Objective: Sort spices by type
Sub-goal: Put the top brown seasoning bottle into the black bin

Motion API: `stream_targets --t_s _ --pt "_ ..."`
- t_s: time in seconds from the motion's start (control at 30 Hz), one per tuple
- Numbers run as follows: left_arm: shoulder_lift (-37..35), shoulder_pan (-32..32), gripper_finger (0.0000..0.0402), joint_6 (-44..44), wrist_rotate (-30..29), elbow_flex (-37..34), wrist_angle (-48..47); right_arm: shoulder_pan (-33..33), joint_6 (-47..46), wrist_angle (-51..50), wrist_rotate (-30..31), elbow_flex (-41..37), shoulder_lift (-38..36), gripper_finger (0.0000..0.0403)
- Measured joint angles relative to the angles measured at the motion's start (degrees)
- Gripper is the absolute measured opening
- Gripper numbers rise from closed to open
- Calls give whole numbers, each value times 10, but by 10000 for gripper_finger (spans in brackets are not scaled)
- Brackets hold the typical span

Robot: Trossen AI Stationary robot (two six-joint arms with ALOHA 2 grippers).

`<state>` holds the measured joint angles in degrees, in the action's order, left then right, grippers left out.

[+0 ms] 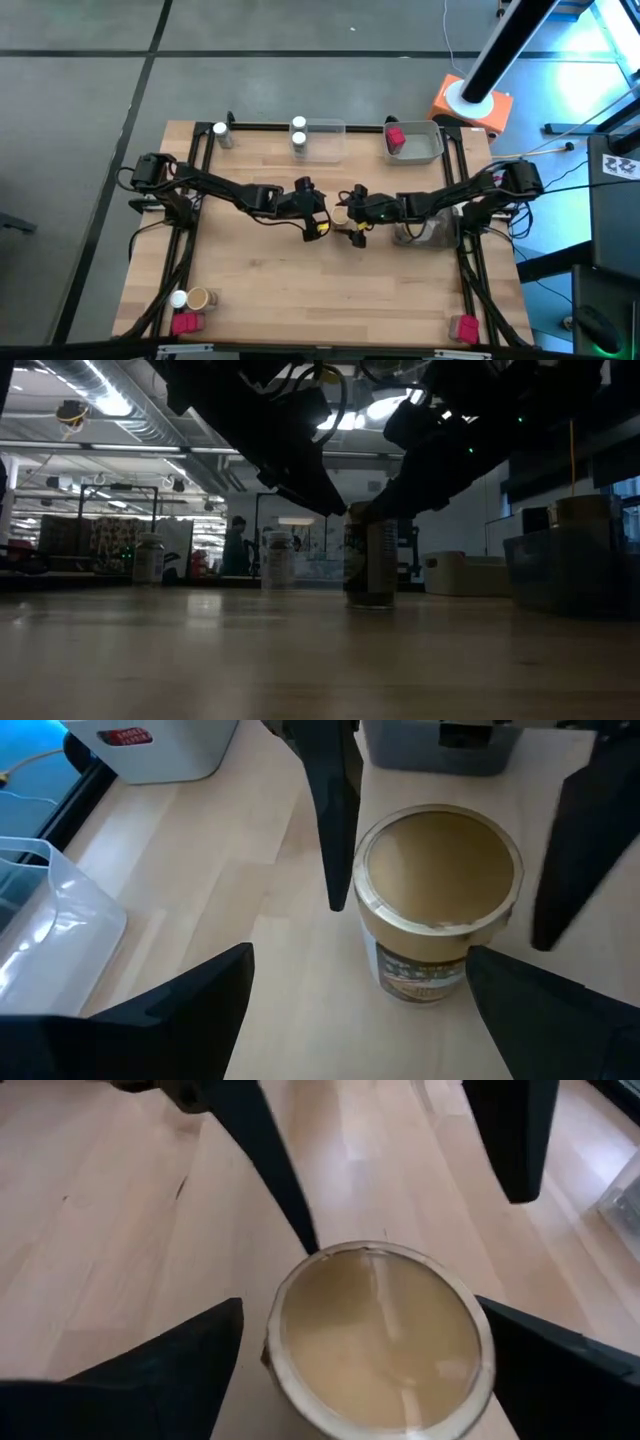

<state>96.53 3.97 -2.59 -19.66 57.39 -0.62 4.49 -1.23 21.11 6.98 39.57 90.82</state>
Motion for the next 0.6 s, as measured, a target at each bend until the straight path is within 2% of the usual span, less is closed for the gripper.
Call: stream_targets --t_s 0.2,0.4,0.6 --pt "0 1 347 -3 0 0 -2 0 0 4 16 0 2 284" --pt "-2 11 347 -11 0 0 -20 0 15 3 10 0 -12 282" --pt "-16 21 347 -15 -1 0 -55 0 14 -75 14 0 -94 282"
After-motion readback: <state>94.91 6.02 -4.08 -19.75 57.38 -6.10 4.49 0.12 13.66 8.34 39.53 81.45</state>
